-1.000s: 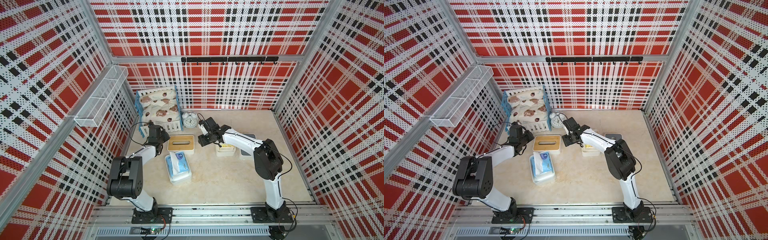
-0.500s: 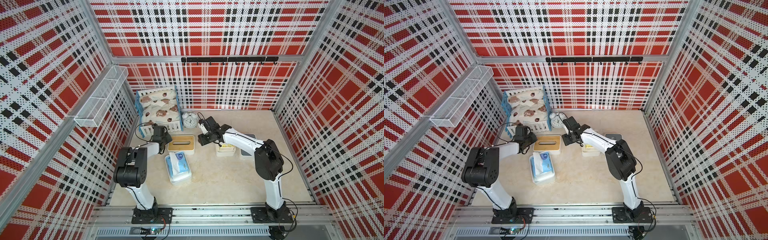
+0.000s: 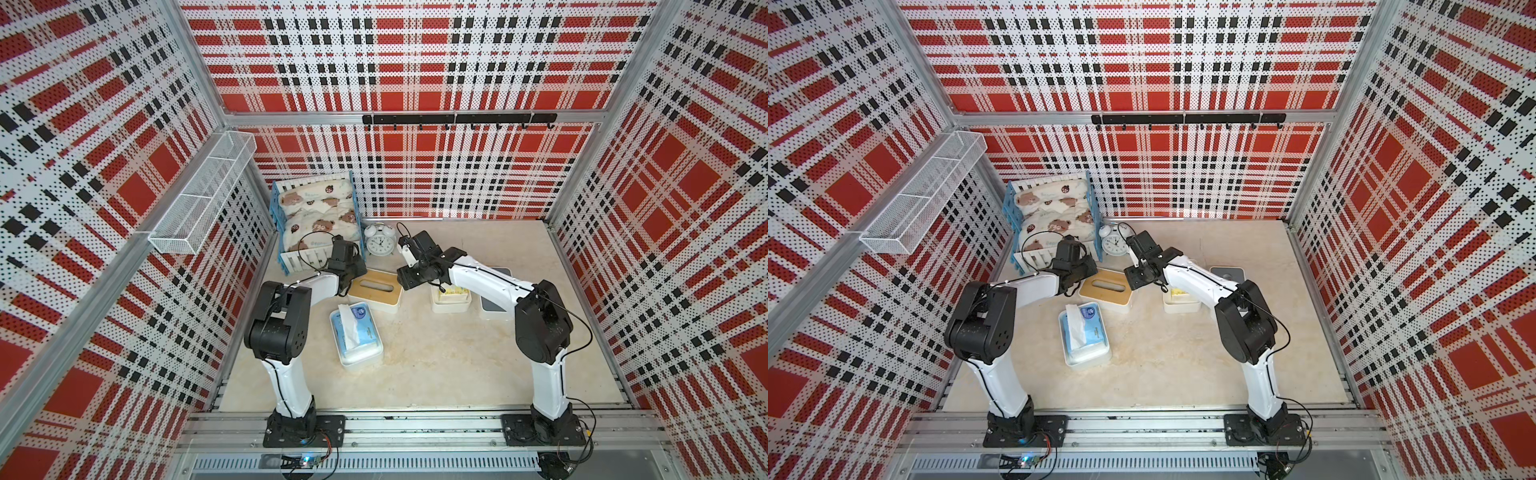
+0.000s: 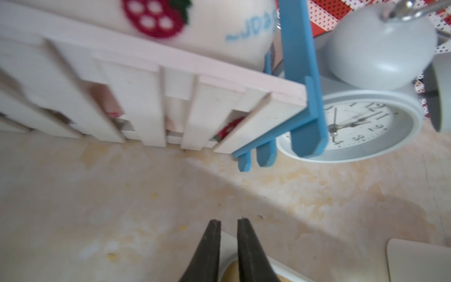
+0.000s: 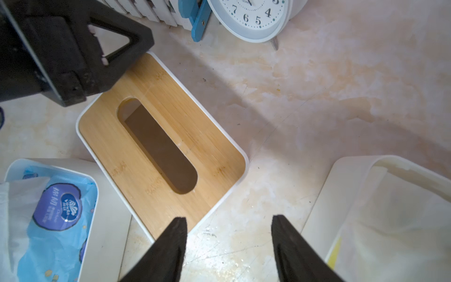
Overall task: Put the tissue paper into the tissue box
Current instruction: Adjust the box lid at the center of the board.
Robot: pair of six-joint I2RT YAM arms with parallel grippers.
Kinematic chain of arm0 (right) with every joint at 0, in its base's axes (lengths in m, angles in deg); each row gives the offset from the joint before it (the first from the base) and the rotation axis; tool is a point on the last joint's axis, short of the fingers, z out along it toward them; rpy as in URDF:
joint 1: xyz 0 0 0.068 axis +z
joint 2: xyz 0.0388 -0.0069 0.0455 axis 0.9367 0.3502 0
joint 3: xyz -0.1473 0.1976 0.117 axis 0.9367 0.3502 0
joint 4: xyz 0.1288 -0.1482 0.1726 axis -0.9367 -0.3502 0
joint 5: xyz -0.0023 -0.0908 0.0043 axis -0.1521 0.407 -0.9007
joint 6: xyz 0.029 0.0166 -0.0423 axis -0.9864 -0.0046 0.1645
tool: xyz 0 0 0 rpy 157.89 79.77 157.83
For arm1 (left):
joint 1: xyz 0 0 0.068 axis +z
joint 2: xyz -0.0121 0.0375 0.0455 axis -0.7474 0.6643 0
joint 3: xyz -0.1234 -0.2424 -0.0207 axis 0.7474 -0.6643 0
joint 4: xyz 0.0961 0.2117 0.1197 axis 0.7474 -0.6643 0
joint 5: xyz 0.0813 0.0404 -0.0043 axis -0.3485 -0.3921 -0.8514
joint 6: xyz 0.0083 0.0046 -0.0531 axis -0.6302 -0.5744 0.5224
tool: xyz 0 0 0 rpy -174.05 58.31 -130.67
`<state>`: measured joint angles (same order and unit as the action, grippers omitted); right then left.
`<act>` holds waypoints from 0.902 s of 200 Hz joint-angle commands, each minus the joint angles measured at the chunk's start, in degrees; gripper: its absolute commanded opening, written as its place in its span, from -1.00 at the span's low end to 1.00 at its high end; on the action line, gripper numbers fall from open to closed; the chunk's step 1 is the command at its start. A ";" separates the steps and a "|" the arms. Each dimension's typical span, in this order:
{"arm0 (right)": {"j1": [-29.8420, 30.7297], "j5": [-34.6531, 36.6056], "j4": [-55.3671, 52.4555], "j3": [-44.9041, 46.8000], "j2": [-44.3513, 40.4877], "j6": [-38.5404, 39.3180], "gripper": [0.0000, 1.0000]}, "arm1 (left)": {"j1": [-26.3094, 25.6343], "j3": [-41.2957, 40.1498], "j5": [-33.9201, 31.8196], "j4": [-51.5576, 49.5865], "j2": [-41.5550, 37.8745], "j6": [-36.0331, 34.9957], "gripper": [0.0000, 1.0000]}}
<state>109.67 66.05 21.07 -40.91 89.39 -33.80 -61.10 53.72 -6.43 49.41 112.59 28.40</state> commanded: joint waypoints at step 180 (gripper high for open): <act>-4.04 -6.64 -6.06 -5.58 8.75 14.15 0.75 | 8.14 -29.32 -2.08 1.89 -43.50 5.21 -0.61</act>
<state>105.34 61.22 15.15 -46.63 97.04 -20.82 -51.64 31.68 -8.69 54.13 74.12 32.68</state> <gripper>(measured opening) 0.876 0.193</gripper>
